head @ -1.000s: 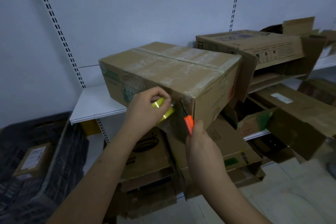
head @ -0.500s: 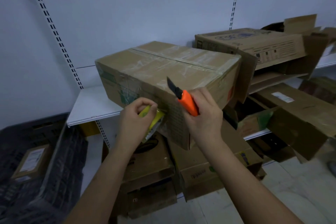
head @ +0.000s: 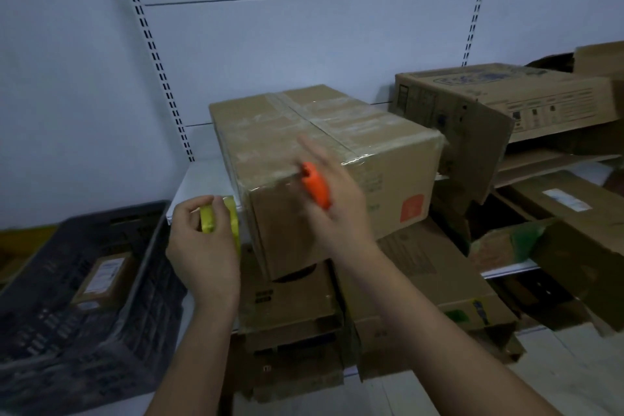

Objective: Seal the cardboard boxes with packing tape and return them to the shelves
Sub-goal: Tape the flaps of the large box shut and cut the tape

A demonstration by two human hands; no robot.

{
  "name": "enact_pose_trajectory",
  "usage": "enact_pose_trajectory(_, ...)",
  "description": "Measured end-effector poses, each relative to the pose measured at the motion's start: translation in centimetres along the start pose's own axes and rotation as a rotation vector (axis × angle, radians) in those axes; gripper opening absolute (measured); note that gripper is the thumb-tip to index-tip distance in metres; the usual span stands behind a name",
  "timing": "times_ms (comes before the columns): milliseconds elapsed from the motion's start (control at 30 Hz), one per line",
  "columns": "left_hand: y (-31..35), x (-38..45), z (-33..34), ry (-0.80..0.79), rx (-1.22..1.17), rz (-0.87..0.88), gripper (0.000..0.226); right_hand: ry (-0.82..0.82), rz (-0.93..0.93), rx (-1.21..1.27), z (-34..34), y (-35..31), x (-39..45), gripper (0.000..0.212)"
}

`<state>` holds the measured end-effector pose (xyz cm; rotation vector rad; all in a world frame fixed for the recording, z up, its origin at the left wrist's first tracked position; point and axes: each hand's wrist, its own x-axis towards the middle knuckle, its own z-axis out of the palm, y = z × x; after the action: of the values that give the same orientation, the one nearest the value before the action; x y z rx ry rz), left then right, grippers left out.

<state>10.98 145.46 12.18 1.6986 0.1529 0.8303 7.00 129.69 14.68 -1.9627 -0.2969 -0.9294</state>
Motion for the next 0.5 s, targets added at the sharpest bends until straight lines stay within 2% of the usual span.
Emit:
enact_pose_trajectory(67, 0.4, -0.2, -0.2, 0.063, -0.049, 0.026, 0.016, 0.405, 0.128, -0.144, -3.3, 1.8, 0.5, 0.039)
enact_pose_trajectory(100, 0.6, -0.3, -0.2, 0.096, -0.061, 0.039, 0.020, 0.551, 0.219, -0.205, -5.4, 3.1, 1.2, 0.038)
enact_pose_trajectory(133, 0.8, -0.5, -0.2, 0.122, -0.066, 0.050, 0.025, 0.623, 0.312, -0.262, -7.5, 4.5, 2.0, 0.038)
enact_pose_trajectory(200, 1.5, -0.8, -0.1, 0.134, -0.081, 0.058, 0.037, 0.617, 0.477, -0.341, -10.8, 7.3, 3.3, 0.037)
enact_pose_trajectory(267, 2.1, -1.1, 0.1, 0.112, -0.123, 0.060, 0.045, 0.582, 0.556, -0.347, -12.3, 9.4, 3.6, 0.032)
enact_pose_trajectory(367, 2.5, -1.6, 0.9, 0.078, -0.144, 0.086, 0.052, 0.538, 0.544, -0.405, -12.3, 10.4, 3.5, 0.046)
enact_pose_trajectory(500, 2.3, -1.1, 1.2, 0.112, -0.040, 0.071, 0.050, 0.395, 0.454, -0.556, -12.2, 10.0, 3.4, 0.045)
